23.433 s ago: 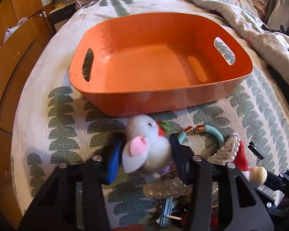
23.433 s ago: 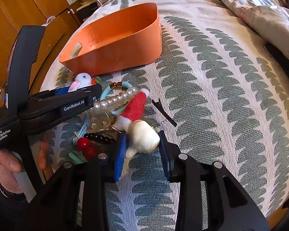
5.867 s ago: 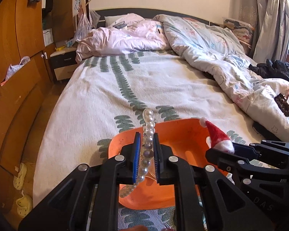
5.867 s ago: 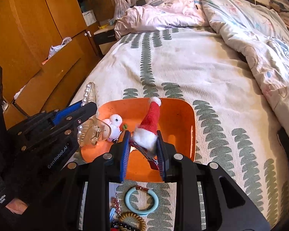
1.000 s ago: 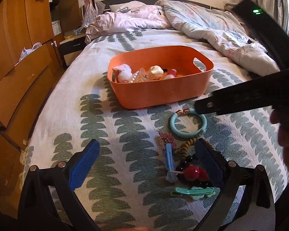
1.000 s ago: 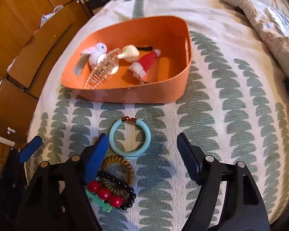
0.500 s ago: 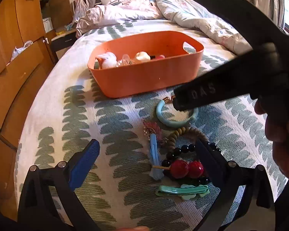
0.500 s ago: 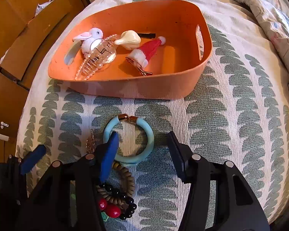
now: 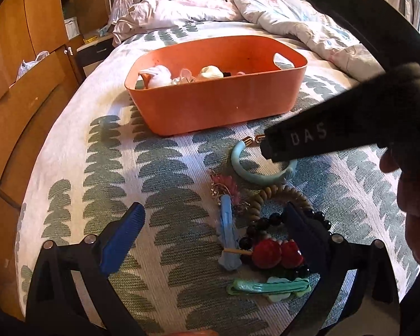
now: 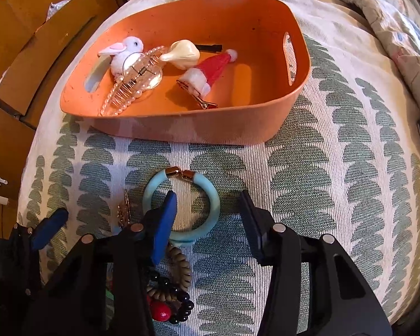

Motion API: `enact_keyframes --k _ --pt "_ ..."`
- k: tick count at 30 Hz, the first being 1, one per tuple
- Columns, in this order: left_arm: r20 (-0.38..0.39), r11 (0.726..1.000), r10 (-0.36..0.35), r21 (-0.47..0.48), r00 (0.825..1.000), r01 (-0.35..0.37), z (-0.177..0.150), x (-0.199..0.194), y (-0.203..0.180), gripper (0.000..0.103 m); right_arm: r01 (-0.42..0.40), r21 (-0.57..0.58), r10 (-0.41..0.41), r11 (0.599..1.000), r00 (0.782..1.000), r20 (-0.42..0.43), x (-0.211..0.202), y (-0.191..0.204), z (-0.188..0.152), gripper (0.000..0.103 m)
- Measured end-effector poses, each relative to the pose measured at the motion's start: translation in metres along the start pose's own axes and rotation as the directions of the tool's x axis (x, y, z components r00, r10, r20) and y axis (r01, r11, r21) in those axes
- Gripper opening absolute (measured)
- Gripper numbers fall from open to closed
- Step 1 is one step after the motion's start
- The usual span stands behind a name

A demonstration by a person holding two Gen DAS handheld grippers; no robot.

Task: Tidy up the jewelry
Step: 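Close right tool on the light blue bangle while left tool closes on the blue hair clip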

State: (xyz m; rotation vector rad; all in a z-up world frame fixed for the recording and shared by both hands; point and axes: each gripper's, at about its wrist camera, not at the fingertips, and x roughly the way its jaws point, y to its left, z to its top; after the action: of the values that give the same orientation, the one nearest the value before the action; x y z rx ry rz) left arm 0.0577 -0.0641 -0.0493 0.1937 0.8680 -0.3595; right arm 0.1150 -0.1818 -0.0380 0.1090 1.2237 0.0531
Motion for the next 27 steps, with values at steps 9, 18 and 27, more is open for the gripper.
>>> enact_keyframes --k 9,18,27 --pt "-0.023 1.0 0.021 0.015 1.0 -0.02 0.003 0.007 -0.001 0.076 0.031 -0.009 -0.031 0.999 0.999 -0.011 -0.002 0.002 -0.001 0.036" --pt "-0.027 1.0 0.001 0.029 1.0 0.0 0.001 0.005 -0.004 0.062 0.016 -0.007 -0.016 1.0 1.0 -0.018 0.0 -0.004 -0.002 0.013" --pt "-0.066 0.999 -0.044 -0.027 0.997 0.042 -0.002 0.003 0.011 0.062 0.006 -0.01 -0.007 1.0 1.0 -0.014 -0.002 -0.001 -0.003 0.012"
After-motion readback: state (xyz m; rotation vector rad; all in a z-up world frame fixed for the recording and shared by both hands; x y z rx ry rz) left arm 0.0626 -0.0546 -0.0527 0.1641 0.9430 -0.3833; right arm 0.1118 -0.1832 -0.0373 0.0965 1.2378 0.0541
